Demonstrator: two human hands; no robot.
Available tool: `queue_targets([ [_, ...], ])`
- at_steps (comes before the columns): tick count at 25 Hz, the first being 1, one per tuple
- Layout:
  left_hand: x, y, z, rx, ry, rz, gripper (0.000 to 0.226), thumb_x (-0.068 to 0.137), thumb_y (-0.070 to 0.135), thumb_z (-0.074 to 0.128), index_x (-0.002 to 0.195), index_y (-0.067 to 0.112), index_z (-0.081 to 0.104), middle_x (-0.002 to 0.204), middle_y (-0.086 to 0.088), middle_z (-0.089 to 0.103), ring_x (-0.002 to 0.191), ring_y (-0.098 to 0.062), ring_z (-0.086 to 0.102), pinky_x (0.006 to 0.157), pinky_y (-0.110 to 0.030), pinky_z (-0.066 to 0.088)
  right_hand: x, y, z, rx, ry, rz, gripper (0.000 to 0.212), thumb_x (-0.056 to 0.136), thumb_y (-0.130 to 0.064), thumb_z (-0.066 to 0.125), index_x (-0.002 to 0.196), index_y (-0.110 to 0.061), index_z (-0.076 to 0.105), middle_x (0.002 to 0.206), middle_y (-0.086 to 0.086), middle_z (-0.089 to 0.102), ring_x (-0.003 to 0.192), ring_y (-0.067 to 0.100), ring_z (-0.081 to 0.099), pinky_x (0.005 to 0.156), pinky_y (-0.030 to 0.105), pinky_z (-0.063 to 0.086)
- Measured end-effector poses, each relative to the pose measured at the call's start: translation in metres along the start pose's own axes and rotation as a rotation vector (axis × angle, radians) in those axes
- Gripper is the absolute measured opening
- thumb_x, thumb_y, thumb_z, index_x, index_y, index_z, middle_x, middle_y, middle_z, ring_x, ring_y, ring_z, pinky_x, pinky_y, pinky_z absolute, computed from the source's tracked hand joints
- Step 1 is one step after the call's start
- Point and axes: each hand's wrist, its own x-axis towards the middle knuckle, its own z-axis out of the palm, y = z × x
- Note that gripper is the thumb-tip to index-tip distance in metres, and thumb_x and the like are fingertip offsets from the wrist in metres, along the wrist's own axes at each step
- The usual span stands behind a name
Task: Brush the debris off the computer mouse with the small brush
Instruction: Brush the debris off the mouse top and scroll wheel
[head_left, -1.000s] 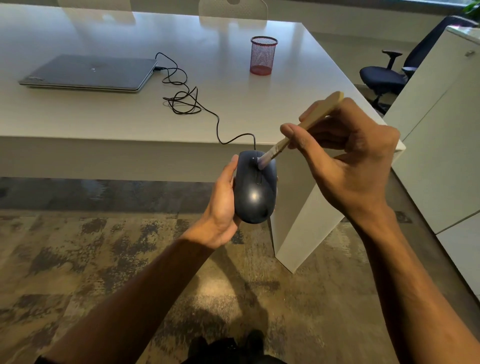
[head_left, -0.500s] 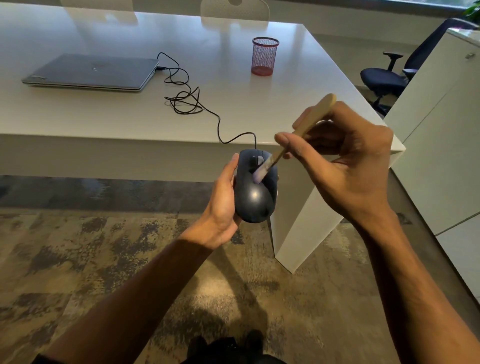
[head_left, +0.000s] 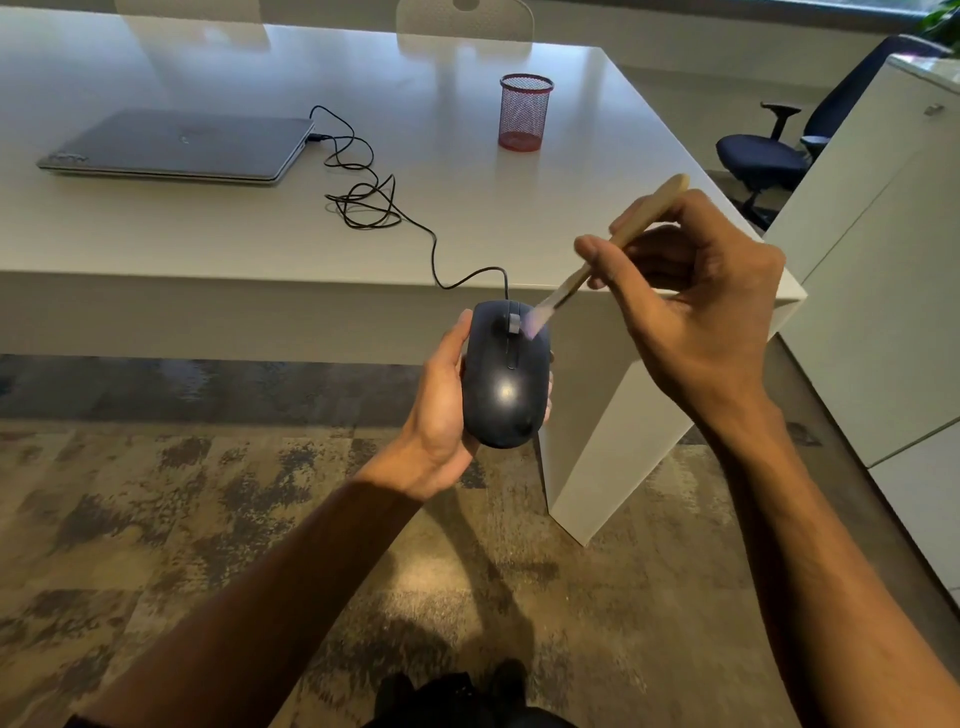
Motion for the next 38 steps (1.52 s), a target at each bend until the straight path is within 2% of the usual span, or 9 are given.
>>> queue_targets([
  [2, -0.001, 0.000, -0.001, -0.020, -0.016, -0.018, 0.074, 0.097, 0.058, 0.035, 0.142, -0.001, 0.046, 0.109, -0.015, 0.063, 0.090, -0.022, 0.065, 0.079, -0.038, 0.050, 0.002, 0.000, -0.001, 0.088, 0.036, 0.006, 0.021, 0.090, -0.016, 0.074, 0.102, -0.002, 0.064, 0.085, -0.008, 0.068, 0.077, 0.005, 0.074, 0.073, 0.021, 0.061],
  [5, -0.001, 0.001, 0.000, -0.038, -0.011, -0.002, 0.070, 0.098, 0.056, 0.035, 0.141, 0.002, 0.048, 0.110, -0.016, 0.065, 0.092, -0.023, 0.066, 0.080, -0.039, 0.051, 0.002, -0.002, -0.001, 0.236, -0.089, 0.035, 0.018, 0.090, -0.011, 0.073, 0.101, -0.002, 0.064, 0.084, 0.002, 0.070, 0.075, 0.015, 0.076, 0.074, 0.031, 0.063],
  [7, 0.000, 0.001, -0.001, -0.030, -0.013, 0.000, 0.071, 0.097, 0.057, 0.036, 0.141, 0.003, 0.048, 0.112, -0.016, 0.064, 0.093, -0.024, 0.066, 0.082, -0.040, 0.049, 0.002, 0.002, 0.003, 0.168, -0.113, 0.040, 0.017, 0.091, -0.014, 0.073, 0.102, -0.003, 0.064, 0.086, 0.000, 0.070, 0.078, 0.016, 0.076, 0.075, 0.037, 0.064],
  [10, 0.000, 0.000, -0.002, -0.034, -0.027, -0.021, 0.074, 0.097, 0.059, 0.036, 0.142, 0.001, 0.047, 0.109, -0.014, 0.065, 0.092, -0.022, 0.066, 0.081, -0.039, 0.049, 0.003, 0.002, 0.005, 0.091, -0.001, -0.021, 0.016, 0.092, -0.017, 0.071, 0.103, -0.007, 0.064, 0.090, -0.011, 0.067, 0.083, 0.007, 0.075, 0.078, 0.030, 0.064],
  [15, 0.002, 0.000, -0.003, -0.031, -0.021, 0.002, 0.071, 0.096, 0.058, 0.037, 0.139, 0.003, 0.050, 0.113, -0.015, 0.064, 0.096, -0.024, 0.065, 0.084, -0.041, 0.048, 0.003, 0.002, 0.005, 0.124, -0.092, -0.036, 0.013, 0.092, -0.013, 0.071, 0.102, -0.007, 0.064, 0.088, -0.006, 0.068, 0.081, 0.009, 0.075, 0.078, 0.026, 0.062],
  [18, 0.003, -0.001, -0.003, -0.009, -0.030, -0.009, 0.076, 0.095, 0.059, 0.036, 0.143, 0.001, 0.045, 0.115, -0.015, 0.062, 0.095, -0.021, 0.065, 0.082, -0.038, 0.049, 0.006, 0.007, 0.006, 0.057, 0.012, 0.006, 0.016, 0.093, -0.017, 0.070, 0.103, -0.006, 0.064, 0.088, -0.010, 0.068, 0.082, 0.008, 0.075, 0.078, 0.025, 0.062],
  [23, 0.004, -0.002, -0.003, -0.027, -0.031, 0.009, 0.078, 0.092, 0.060, 0.038, 0.144, 0.001, 0.045, 0.123, -0.019, 0.058, 0.099, -0.023, 0.064, 0.083, -0.038, 0.050, 0.013, 0.016, 0.011, 0.147, -0.006, 0.136, 0.017, 0.093, -0.015, 0.071, 0.100, -0.001, 0.064, 0.085, 0.002, 0.073, 0.078, 0.013, 0.077, 0.077, 0.034, 0.063],
  [34, 0.005, -0.002, -0.001, 0.021, -0.009, 0.022, 0.074, 0.094, 0.060, 0.039, 0.141, 0.004, 0.049, 0.123, -0.020, 0.058, 0.103, -0.026, 0.062, 0.090, -0.043, 0.047, 0.013, 0.017, 0.020, 0.321, -0.028, 0.145, 0.012, 0.092, -0.006, 0.070, 0.100, 0.000, 0.063, 0.084, 0.011, 0.072, 0.078, 0.017, 0.077, 0.076, 0.032, 0.063],
  [38, 0.004, -0.003, 0.001, 0.027, -0.016, 0.008, 0.072, 0.094, 0.060, 0.039, 0.142, 0.006, 0.048, 0.119, -0.018, 0.061, 0.101, -0.025, 0.063, 0.090, -0.044, 0.046, 0.011, 0.018, 0.025, 0.170, 0.022, 0.120, 0.017, 0.092, -0.013, 0.071, 0.100, 0.000, 0.064, 0.085, 0.006, 0.073, 0.079, 0.015, 0.077, 0.077, 0.037, 0.064],
])
